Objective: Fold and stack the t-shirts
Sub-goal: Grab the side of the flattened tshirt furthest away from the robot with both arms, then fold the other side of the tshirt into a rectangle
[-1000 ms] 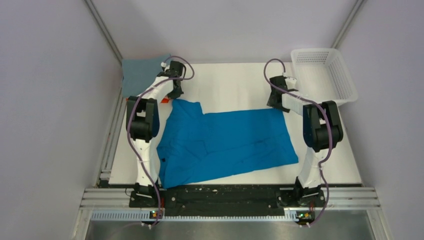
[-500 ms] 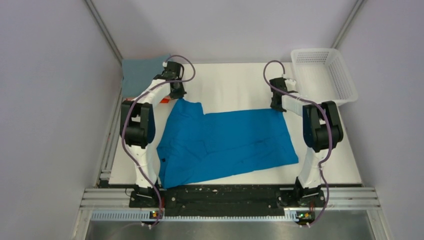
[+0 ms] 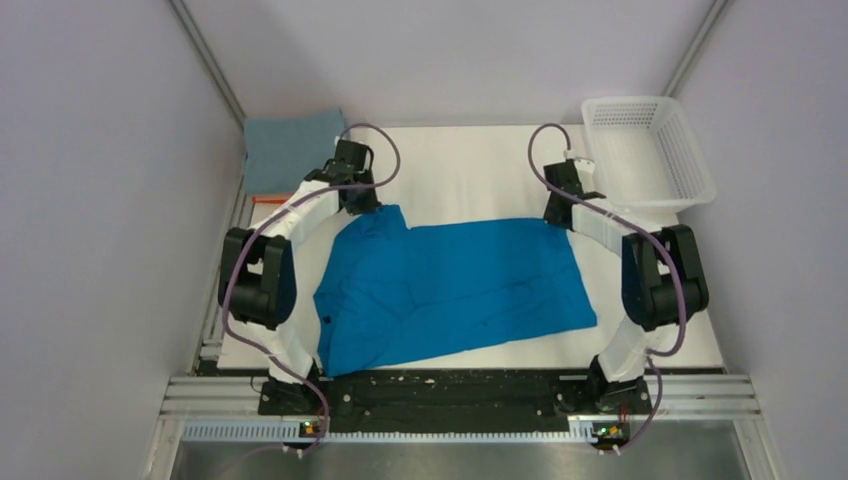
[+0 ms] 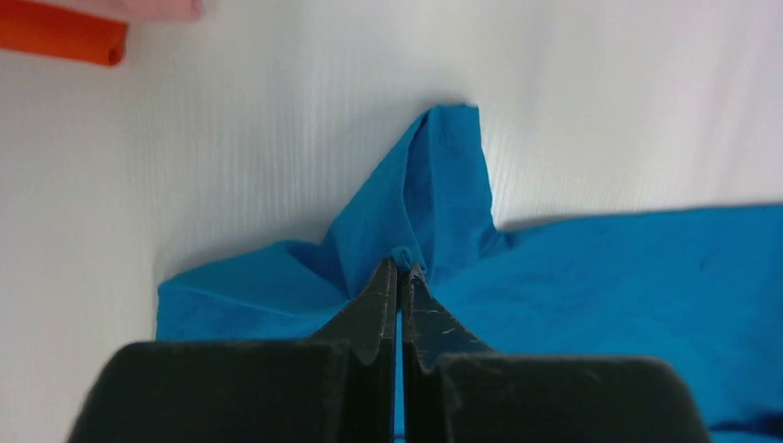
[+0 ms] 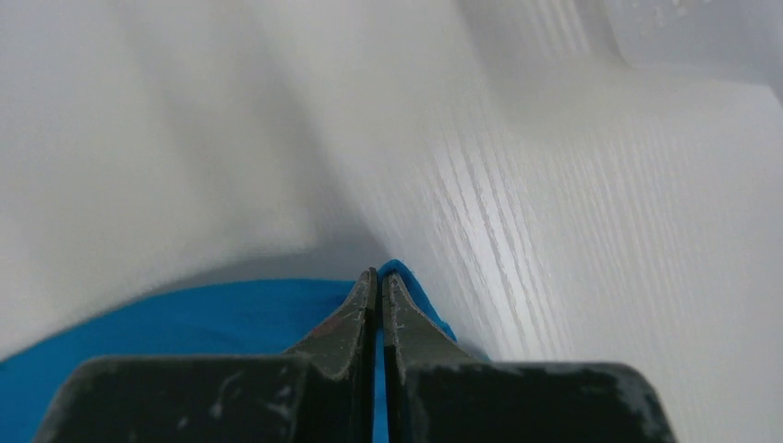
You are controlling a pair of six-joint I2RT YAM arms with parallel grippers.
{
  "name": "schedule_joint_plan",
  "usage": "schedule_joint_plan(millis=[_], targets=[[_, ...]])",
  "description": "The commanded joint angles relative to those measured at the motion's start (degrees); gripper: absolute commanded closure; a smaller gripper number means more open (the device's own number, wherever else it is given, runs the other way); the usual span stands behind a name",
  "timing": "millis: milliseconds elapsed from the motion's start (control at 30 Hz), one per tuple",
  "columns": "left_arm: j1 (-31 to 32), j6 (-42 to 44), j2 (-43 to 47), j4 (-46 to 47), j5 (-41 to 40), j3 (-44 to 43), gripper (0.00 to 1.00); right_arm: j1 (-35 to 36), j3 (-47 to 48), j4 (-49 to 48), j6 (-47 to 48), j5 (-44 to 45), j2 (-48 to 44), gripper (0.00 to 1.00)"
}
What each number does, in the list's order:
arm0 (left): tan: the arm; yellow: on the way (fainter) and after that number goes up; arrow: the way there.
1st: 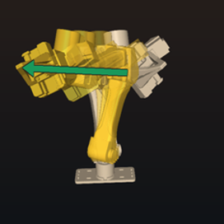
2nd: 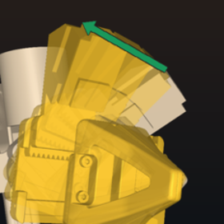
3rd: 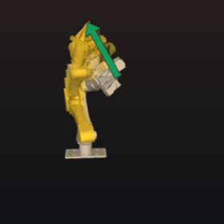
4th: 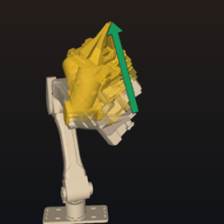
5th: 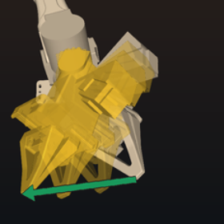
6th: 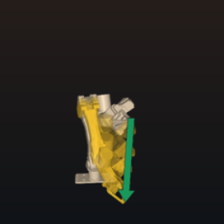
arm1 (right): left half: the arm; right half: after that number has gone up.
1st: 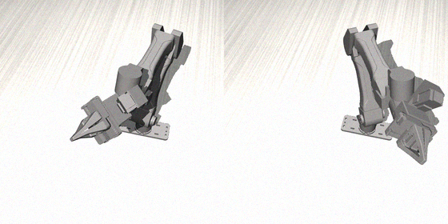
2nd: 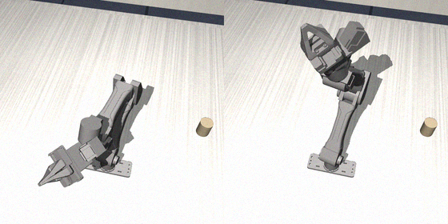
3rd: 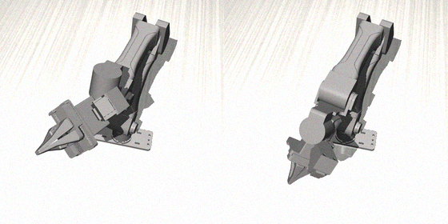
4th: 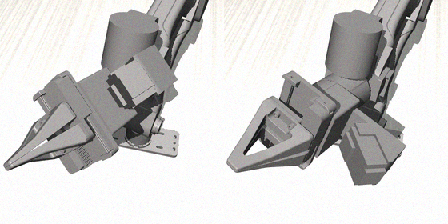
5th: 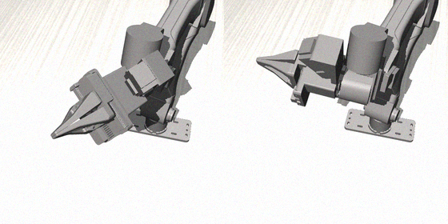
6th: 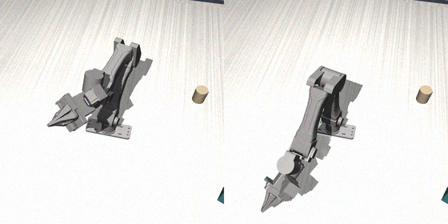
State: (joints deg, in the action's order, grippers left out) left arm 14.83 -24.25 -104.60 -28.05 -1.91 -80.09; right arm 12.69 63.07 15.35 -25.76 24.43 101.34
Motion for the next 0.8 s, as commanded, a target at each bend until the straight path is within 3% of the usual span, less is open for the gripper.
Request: schedule_joint_plan(millis=[0,367,767], targets=[[2.72,-1.23,11.47,2.64,-1.14,7.24,1.00,1.56,-4.37,-1.99,1.24,-1.34,-10.39,1.00],[15.09,-8.00,31.95,-2.15,-10.69,23.35,1.00,2.42,-15.85,2.99,0.91,-2.32,-27.58,1.00],[21.96,-18.13,50.34,-12.02,-9.49,35.08,1.00,2.33,-18.27,8.28,2.06,-0.01,-36.44,1.00]])
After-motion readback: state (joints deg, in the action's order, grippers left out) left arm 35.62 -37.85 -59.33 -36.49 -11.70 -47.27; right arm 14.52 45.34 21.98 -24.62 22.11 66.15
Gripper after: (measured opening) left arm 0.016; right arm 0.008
